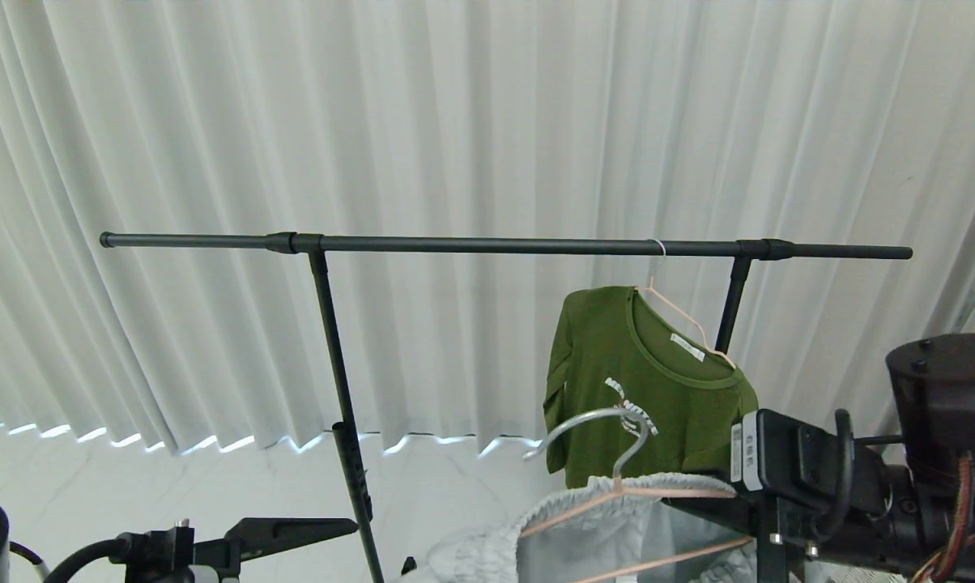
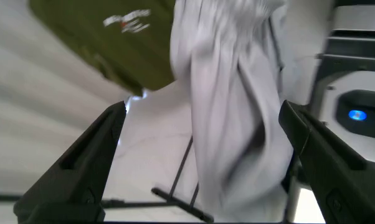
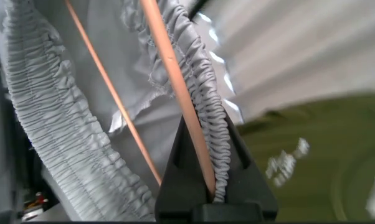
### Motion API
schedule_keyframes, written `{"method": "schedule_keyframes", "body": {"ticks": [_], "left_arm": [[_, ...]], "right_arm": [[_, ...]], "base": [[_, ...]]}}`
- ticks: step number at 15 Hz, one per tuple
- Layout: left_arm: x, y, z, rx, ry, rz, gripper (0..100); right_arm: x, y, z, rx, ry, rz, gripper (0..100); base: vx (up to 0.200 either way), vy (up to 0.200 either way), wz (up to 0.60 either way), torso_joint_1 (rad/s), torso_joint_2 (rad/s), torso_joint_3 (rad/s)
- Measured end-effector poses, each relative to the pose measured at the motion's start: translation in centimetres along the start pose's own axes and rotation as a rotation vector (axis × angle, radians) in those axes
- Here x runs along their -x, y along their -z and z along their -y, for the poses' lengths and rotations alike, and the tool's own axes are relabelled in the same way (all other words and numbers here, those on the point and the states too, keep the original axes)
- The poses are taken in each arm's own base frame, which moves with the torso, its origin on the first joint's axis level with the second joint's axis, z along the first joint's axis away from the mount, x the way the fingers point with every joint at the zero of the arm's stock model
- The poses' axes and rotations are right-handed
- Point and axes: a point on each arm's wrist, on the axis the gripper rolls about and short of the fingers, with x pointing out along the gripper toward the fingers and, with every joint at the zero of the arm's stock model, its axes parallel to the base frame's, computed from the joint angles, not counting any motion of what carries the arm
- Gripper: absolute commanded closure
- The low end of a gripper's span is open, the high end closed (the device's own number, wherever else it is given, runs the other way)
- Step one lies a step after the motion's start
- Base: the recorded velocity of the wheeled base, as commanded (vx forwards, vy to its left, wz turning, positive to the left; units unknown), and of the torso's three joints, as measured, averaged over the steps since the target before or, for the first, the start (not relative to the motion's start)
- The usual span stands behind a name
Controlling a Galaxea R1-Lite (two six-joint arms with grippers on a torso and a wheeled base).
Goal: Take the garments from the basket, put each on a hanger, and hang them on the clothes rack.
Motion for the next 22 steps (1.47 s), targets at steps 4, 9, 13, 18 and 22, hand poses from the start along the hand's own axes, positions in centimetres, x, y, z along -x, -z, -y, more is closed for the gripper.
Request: {"method": "schedule_keyframes", "body": {"ticks": [4,9,13,18,22], "left_arm": [[0.4,3.6,-0.3,0.114,-0.106,-0.139,0],[-0.1,5.3,-0.7,0.198,-0.124,-0.238,0],[-1.3,5.1,-2.3,0.223,-0.147,-0.249,100],[-1.4,5.9,-2.9,0.263,-0.185,-0.300,100],[-0.7,7.4,-3.0,0.291,-0.308,-0.421,100]], "right_arm": [[2.1,0.3,1.5,-0.061,0.096,0.001,100],[3.5,-1.1,1.8,-0.138,0.094,0.094,100],[4.3,-1.6,1.5,-0.123,0.072,0.142,100],[4.6,-1.0,1.3,-0.147,0.108,0.073,100],[5.0,-0.9,1.5,-0.173,0.137,0.063,100]], "base": [[0.000,0.000,0.00,0.000,0.00,0.000],[0.000,0.000,0.00,0.000,0.00,0.000],[0.000,0.000,0.00,0.000,0.00,0.000],[0.000,0.000,0.00,0.000,0.00,0.000],[0.000,0.000,0.00,0.000,0.00,0.000]]}}
